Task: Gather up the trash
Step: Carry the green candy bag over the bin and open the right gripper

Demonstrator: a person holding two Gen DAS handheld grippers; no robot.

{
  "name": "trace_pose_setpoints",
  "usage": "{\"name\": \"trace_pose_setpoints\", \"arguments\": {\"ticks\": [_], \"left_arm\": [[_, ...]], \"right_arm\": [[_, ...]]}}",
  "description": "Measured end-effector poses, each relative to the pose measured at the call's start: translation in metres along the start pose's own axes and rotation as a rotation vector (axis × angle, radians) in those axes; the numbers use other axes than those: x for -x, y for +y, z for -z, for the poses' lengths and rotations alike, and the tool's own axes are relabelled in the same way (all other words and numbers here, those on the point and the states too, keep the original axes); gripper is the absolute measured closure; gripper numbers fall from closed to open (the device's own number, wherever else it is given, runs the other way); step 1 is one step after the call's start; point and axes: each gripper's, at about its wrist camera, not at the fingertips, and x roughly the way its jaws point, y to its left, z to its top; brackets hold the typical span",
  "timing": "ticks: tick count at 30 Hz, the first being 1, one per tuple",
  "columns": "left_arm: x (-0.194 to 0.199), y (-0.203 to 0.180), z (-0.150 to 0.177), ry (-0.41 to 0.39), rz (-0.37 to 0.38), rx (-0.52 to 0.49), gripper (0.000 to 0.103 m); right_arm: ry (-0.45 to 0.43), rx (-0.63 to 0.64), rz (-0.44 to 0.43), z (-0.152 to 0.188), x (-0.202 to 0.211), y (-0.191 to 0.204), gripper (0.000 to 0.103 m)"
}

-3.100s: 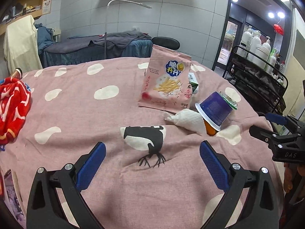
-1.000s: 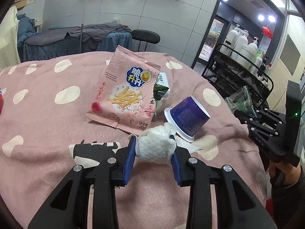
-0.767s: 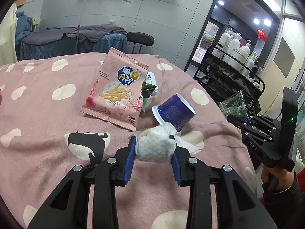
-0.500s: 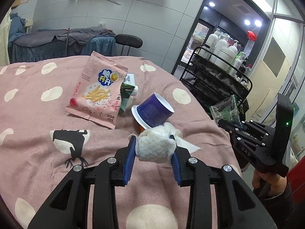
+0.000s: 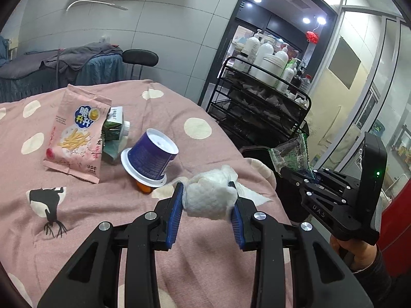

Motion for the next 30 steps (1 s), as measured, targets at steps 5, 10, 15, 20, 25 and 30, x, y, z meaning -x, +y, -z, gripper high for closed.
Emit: {"name": "trace_pose_setpoints", "arguments": {"ticks": [5,10,15,20,25,30], "left_arm": [[-0.013,-0.018,-0.003,0.024,0.046,-0.04,0.069],[-0.027,-0.041,-0.005,0.032,0.09,-0.091,0.069],[-0.041,-0.063,-0.008,0.046,0.115,-0.132,0.069],[-0.05,-0.082,-0.009,0.062,0.133,-0.171,0.069],[-0.063,-0.095,-0.008,0.093,0.15,-0.195,0.069],[-0.071,-0.105,-0.005,0.113,0.153,-0.217,0.069]], "right_arm": [[-0.002,-0.043,0.035,0.007,0.005,-0.022,0.089],[0.008,-0.079,0.079,0.015,0.008,-0.042,0.089],[0.052,-0.127,0.143,0.029,-0.002,-0.073,0.089],[0.139,-0.215,0.189,0.053,-0.027,-0.108,0.089],[0.216,-0.27,0.191,0.075,-0.05,-0.132,0.089],[0.277,-0.295,0.198,0.091,-0.067,-0.143,0.089]]}}
